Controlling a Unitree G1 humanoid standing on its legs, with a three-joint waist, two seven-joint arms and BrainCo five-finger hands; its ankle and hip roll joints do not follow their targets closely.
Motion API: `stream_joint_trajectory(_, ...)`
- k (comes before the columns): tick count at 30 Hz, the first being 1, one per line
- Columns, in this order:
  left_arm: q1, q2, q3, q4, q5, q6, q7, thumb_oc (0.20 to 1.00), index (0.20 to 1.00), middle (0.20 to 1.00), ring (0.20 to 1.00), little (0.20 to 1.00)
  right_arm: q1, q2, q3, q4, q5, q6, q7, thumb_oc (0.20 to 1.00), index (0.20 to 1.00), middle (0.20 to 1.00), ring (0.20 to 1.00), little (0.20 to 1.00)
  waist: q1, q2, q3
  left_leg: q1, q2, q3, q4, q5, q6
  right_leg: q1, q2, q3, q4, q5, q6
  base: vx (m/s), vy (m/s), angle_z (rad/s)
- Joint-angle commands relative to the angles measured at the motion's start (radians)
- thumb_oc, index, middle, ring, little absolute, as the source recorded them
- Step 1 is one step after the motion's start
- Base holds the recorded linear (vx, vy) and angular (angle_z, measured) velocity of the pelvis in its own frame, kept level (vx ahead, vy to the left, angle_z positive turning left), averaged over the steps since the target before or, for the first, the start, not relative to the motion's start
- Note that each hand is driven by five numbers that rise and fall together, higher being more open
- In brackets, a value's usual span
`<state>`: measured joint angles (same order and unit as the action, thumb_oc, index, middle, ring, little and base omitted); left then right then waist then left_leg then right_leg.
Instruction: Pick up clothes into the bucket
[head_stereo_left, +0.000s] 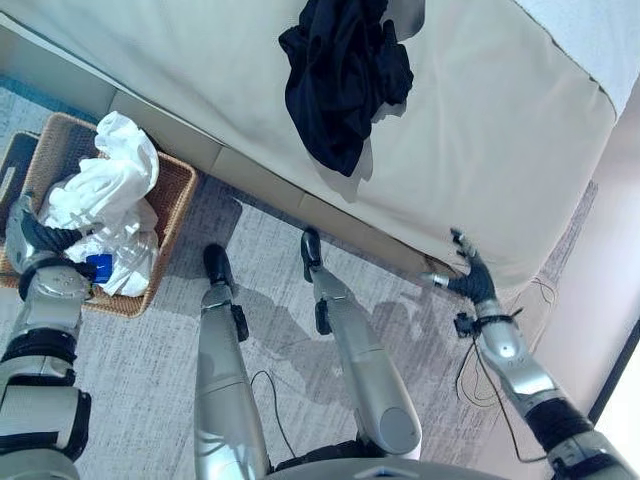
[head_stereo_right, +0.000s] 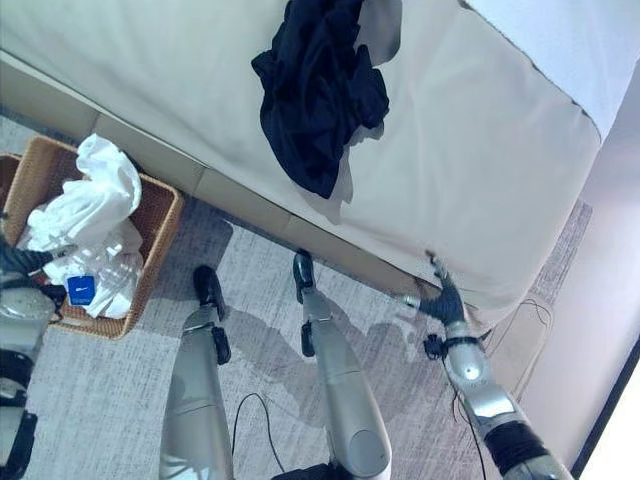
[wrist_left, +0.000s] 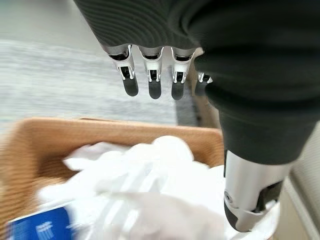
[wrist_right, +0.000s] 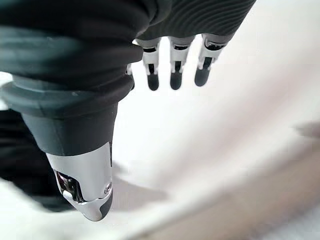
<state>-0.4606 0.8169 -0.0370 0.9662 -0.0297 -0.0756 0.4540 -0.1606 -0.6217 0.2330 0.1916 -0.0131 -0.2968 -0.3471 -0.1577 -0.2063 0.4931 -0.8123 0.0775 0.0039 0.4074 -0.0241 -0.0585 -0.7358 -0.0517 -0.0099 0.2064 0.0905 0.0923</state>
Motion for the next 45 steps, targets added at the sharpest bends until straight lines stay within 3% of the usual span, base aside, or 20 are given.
stream_joint_trajectory(1, 0.067, -0.060, 0.067, -0.074, 0.016, -0.041, 0.038, 1.000, 1.000, 1.000, 1.000, 1.000, -0.101, -0.085, -0.094, -0.068, -0.074, -0.026, -0.101, 1.000, 1.000, 1.000, 1.000, 1.000, 0.086, 0.040, 0.027, 0.072, -0.068, -0.037, -0.018, -0.018, 0.022, 0.053, -0.068, -0.033, 0.034, -0.018, 0.052, 0.03, -0.050, 0.14)
stream_joint_trajectory(3, 0.119, -0.108, 0.060, -0.153, 0.013, -0.058, 0.048, 1.000, 1.000, 1.000, 1.000, 1.000, -0.157, -0.117, -0.119, -0.066, -0.101, -0.013, -0.121, 1.000, 1.000, 1.000, 1.000, 1.000, 0.107, 0.086, 0.027, 0.100, -0.085, -0.049, -0.067, 0.004, 0.019, 0.065, -0.084, -0.052, 0.043, -0.032, 0.048, 0.03, -0.054, 0.25)
stream_joint_trajectory(8, 0.191, -0.243, -0.015, -0.292, -0.079, -0.173, -0.003, 1.000, 1.000, 1.000, 1.000, 1.000, -0.347, -0.196, -0.154, 0.010, -0.138, 0.025, -0.201, 1.000, 1.000, 1.000, 1.000, 1.000, 0.158, 0.178, 0.027, 0.167, -0.117, -0.104, -0.161, 0.053, 0.011, 0.090, -0.113, -0.093, 0.115, -0.092, 0.036, 0.04, -0.093, 0.44)
stream_joint_trajectory(9, 0.182, -0.309, -0.083, -0.268, -0.099, -0.175, -0.021, 1.000, 1.000, 1.000, 1.000, 1.000, -0.470, -0.232, -0.121, 0.114, -0.118, 0.041, -0.224, 1.000, 1.000, 1.000, 1.000, 1.000, 0.177, 0.206, 0.027, 0.187, -0.127, -0.121, -0.187, 0.068, 0.007, 0.098, -0.124, -0.105, 0.145, -0.114, 0.030, 0.02, -0.072, 0.58)
stream_joint_trajectory(11, 0.205, -0.361, -0.172, -0.330, -0.092, -0.192, -0.049, 1.000, 1.000, 1.000, 1.000, 1.000, -0.596, -0.275, -0.078, 0.232, -0.089, 0.063, -0.232, 1.000, 1.000, 1.000, 1.000, 1.000, 0.201, 0.237, 0.027, 0.207, -0.135, -0.148, -0.219, 0.089, -0.001, 0.106, -0.131, -0.121, 0.170, -0.136, 0.024, 0.02, -0.096, 0.57)
stream_joint_trajectory(12, 0.206, -0.364, -0.170, -0.331, -0.092, -0.192, -0.049, 1.000, 1.000, 1.000, 1.000, 1.000, -0.603, -0.277, -0.071, 0.238, -0.087, 0.061, -0.233, 1.000, 1.000, 1.000, 1.000, 1.000, 0.197, 0.240, 0.027, 0.208, -0.135, -0.150, -0.221, 0.090, -0.001, 0.107, -0.132, -0.123, 0.170, -0.136, 0.023, 0.03, -0.125, 0.52)
stream_joint_trajectory(13, 0.230, -0.395, -0.221, -0.369, -0.135, -0.214, -0.088, 1.000, 1.000, 1.000, 1.000, 1.000, -0.696, -0.304, -0.035, 0.328, -0.072, 0.082, -0.235, 1.000, 1.000, 1.000, 1.000, 1.000, 0.212, 0.262, 0.027, 0.221, -0.138, -0.167, -0.243, 0.104, -0.005, 0.107, -0.141, -0.137, 0.195, -0.151, 0.018, 0.01, -0.048, 0.44)
stream_joint_trajectory(14, 0.230, -0.397, -0.220, -0.369, -0.136, -0.214, -0.088, 1.000, 1.000, 1.000, 1.000, 1.000, -0.702, -0.305, -0.029, 0.332, -0.071, 0.080, -0.235, 1.000, 1.000, 1.000, 1.000, 1.000, 0.209, 0.264, 0.027, 0.221, -0.138, -0.168, -0.244, 0.105, -0.005, 0.107, -0.142, -0.138, 0.196, -0.151, 0.018, 0.02, -0.110, 0.57)
stream_joint_trajectory(15, 0.246, -0.429, -0.275, -0.389, -0.217, -0.234, -0.138, 1.000, 1.000, 1.000, 1.000, 1.000, -0.820, -0.316, 0.030, 0.480, -0.030, 0.097, -0.235, 1.000, 1.000, 1.000, 1.000, 1.000, 0.230, 0.284, 0.027, 0.231, -0.138, -0.186, -0.264, 0.120, -0.005, 0.103, -0.145, -0.149, 0.219, -0.167, 0.012, 0.01, -0.064, 0.44)
stream_joint_trajectory(17, 0.246, -0.457, -0.281, -0.377, -0.284, -0.242, -0.154, 1.000, 1.000, 1.000, 1.000, 1.000, -0.873, -0.314, 0.063, 0.556, 0.021, 0.091, -0.222, 1.000, 1.000, 1.000, 1.000, 1.000, 0.233, 0.295, 0.027, 0.230, -0.138, -0.192, -0.272, 0.130, -0.009, 0.101, -0.147, -0.153, 0.227, -0.173, 0.010, 0.01, -0.090, 0.29)
stream_joint_trajectory(20, 0.229, -0.470, -0.379, -0.355, -0.269, -0.232, -0.199, 1.000, 1.000, 1.000, 1.000, 1.000, -1.041, -0.293, 0.142, 0.822, 0.174, 0.096, -0.163, 1.000, 1.000, 1.000, 1.000, 1.000, 0.252, 0.313, 0.027, 0.232, -0.133, -0.199, -0.301, 0.148, -0.014, 0.078, -0.149, -0.154, 0.260, -0.194, 0.000, 0.00, -0.064, 0.17)
stream_joint_trajectory(24, 0.229, -0.499, -0.471, -0.326, -0.285, -0.204, -0.255, 1.000, 1.000, 1.000, 1.000, 1.000, -1.113, -0.290, 0.249, 1.046, 0.200, 0.142, -0.053, 1.000, 1.000, 1.000, 1.000, 1.000, 0.266, 0.330, 0.027, 0.201, -0.129, -0.218, -0.299, 0.159, -0.011, 0.023, -0.145, -0.147, 0.305, -0.213, -0.009, 0.00, -0.098, 0.11)
stream_joint_trajectory(31, 0.236, -0.525, -0.513, -0.336, -0.293, -0.190, -0.283, 1.000, 1.000, 1.000, 1.000, 1.000, -1.056, -0.274, 0.254, 1.171, 0.182, 0.182, 0.048, 1.000, 1.000, 1.000, 1.000, 1.000, 0.277, 0.368, 0.027, 0.153, -0.135, -0.229, -0.292, 0.169, -0.011, -0.040, -0.146, -0.146, 0.344, -0.224, -0.010, 0.00, -0.051, 0.06)
stream_joint_trajectory(34, 0.235, -0.526, -0.511, -0.318, -0.287, -0.175, -0.303, 1.000, 1.000, 1.000, 1.000, 1.000, -1.016, -0.255, 0.274, 1.165, 0.177, 0.189, 0.131, 1.000, 1.000, 1.000, 1.000, 1.000, 0.280, 0.374, 0.027, 0.137, -0.132, -0.231, -0.290, 0.173, -0.012, -0.058, -0.141, -0.144, 0.351, -0.224, -0.010, 0.03, -0.071, 0.02)
stream_joint_trajectory(35, 0.245, -0.527, -0.508, -0.305, -0.280, -0.164, -0.317, 1.000, 1.000, 1.000, 1.000, 1.000, -0.978, -0.238, 0.282, 1.163, 0.199, 0.193, 0.200, 1.000, 1.000, 1.000, 1.000, 1.000, 0.272, 0.365, 0.027, 0.158, -0.137, -0.230, -0.288, 0.148, -0.013, -0.043, -0.144, -0.136, 0.366, -0.262, -0.004, 0.00, -0.037, -0.02)
stream_joint_trajectory(36, 0.237, -0.525, -0.505, -0.307, -0.280, -0.164, -0.316, 1.000, 1.000, 1.000, 1.000, 1.000, -0.985, -0.240, 0.279, 1.162, 0.200, 0.193, 0.200, 1.000, 1.000, 1.000, 1.000, 1.000, 0.278, 0.371, 0.027, 0.130, -0.132, -0.232, -0.286, 0.174, -0.013, -0.065, -0.140, -0.145, 0.355, -0.228, -0.010, 0.08, -0.070, 0.01)
stream_joint_trajectory(37, 0.247, -0.526, -0.502, -0.301, -0.281, -0.162, -0.318, 1.000, 1.000, 1.000, 1.000, 1.000, -0.971, -0.231, 0.282, 1.163, 0.210, 0.196, 0.225, 0.950, 0.950, 0.950, 0.950, 0.950, 0.272, 0.365, 0.027, 0.156, -0.137, -0.231, -0.287, 0.148, -0.013, -0.047, -0.143, -0.135, 0.368, -0.263, -0.005, -0.08, 0.018, 0.07)
stream_joint_trajectory(38, 0.236, -0.525, -0.495, -0.298, -0.283, -0.159, -0.320, 1.000, 1.000, 1.000, 1.000, 1.000, -0.976, -0.225, 0.279, 1.160, 0.215, 0.193, 0.231, 0.542, 0.542, 0.542, 0.542, 0.542, 0.277, 0.370, 0.027, 0.127, -0.132, -0.234, -0.284, 0.175, -0.014, -0.070, -0.139, -0.145, 0.357, -0.227, -0.011, -0.01, -0.012, 0.09)
stream_joint_trajectory(39, 0.234, -0.527, -0.491, -0.292, -0.293, -0.160, -0.319, 1.000, 1.000, 1.000, 1.000, 1.000, -0.978, -0.217, 0.277, 1.152, 0.226, 0.188, 0.234, 0.200, 0.200, 0.200, 0.200, 0.200, 0.276, 0.369, 0.027, 0.126, -0.132, -0.232, -0.283, 0.175, -0.014, -0.072, -0.139, -0.143, 0.358, -0.226, -0.011, -0.09, 0.025, 0.04)
stream_joint_trajectory(45, 0.197, -0.533, -0.478, -0.271, -0.310, -0.172, -0.294, 1.000, 1.000, 1.000, 1.000, 1.000, -0.974, -0.191, 0.287, 0.997, 0.292, 0.133, 0.187, 0.200, 0.200, 0.200, 0.200, 0.200, 0.262, 0.348, 0.027, 0.118, -0.129, -0.225, -0.274, 0.172, -0.020, -0.069, -0.135, -0.138, 0.346, -0.217, -0.006, -0.02, 0.000, -0.06)
